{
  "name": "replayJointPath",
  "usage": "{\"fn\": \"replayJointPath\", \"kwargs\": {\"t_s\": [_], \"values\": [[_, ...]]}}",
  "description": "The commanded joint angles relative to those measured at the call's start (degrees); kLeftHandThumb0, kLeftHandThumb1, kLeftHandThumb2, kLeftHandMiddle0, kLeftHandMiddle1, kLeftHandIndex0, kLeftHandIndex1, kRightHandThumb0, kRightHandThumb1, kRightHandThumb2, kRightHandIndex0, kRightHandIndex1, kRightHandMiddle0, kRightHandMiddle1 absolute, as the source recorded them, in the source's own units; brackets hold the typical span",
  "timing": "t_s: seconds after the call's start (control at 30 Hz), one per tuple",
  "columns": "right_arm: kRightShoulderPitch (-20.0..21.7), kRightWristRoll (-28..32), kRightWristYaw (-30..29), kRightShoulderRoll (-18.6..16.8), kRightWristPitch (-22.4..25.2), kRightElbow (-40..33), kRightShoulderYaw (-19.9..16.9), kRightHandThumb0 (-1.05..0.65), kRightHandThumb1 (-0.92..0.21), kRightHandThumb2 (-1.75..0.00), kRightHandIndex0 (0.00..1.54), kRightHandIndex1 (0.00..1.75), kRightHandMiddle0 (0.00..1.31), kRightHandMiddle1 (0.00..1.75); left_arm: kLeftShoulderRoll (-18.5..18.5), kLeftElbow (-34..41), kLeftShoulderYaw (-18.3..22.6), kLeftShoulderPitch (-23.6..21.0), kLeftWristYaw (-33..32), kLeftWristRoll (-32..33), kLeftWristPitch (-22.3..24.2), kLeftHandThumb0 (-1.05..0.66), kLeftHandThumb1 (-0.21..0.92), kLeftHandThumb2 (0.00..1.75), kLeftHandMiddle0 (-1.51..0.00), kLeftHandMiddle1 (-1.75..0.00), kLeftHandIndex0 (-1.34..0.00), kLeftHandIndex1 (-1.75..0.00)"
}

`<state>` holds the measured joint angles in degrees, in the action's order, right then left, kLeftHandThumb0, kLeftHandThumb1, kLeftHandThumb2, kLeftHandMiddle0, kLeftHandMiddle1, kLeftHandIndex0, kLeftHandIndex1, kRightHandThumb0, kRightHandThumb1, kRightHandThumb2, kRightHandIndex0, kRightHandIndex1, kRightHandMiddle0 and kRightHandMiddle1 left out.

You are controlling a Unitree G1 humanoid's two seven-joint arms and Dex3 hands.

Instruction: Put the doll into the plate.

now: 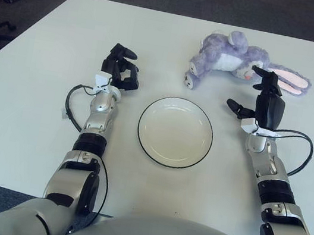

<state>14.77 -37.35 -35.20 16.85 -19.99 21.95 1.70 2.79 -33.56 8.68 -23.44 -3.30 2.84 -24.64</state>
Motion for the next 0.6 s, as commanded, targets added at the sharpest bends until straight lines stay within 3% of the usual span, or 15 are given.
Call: {"fn": "replayJointPath", "kwargs": {"t_s": [0.0,0.27,0.43,0.57], "values": [[-1.08,-0.11,1.38,1.44,1.94,-3.09,-0.16,-0.38,0.01,-1.24,0.0,0.79,0.0,0.79,-0.22,-2.71,-0.36,3.03,0.65,-0.29,-0.85,-0.01,0.28,1.37,-0.53,-1.75,-0.51,-1.75],[-1.02,0.43,4.25,2.43,2.82,-10.24,-0.51,-0.31,0.05,-1.27,0.0,0.91,0.0,0.73,-0.13,-3.75,-0.51,2.87,-0.23,-1.17,-2.78,-0.01,0.28,1.37,-0.53,-1.75,-0.52,-1.75],[-0.54,-0.48,3.73,4.13,1.49,-11.44,-0.53,-0.33,0.07,-1.28,0.0,1.14,0.0,0.75,-0.05,-4.7,-0.59,2.64,-0.2,-1.33,-3.84,-0.01,0.27,1.38,-0.53,-1.75,-0.52,-1.75],[-0.16,-1.75,2.65,5.05,1.53,-12.32,-0.61,-0.34,0.07,-1.28,0.0,1.14,0.0,0.69,0.08,-5.67,-0.57,2.3,-0.44,-1.52,-4.6,-0.01,0.27,1.39,-0.54,-1.75,-0.52,-1.75]]}}
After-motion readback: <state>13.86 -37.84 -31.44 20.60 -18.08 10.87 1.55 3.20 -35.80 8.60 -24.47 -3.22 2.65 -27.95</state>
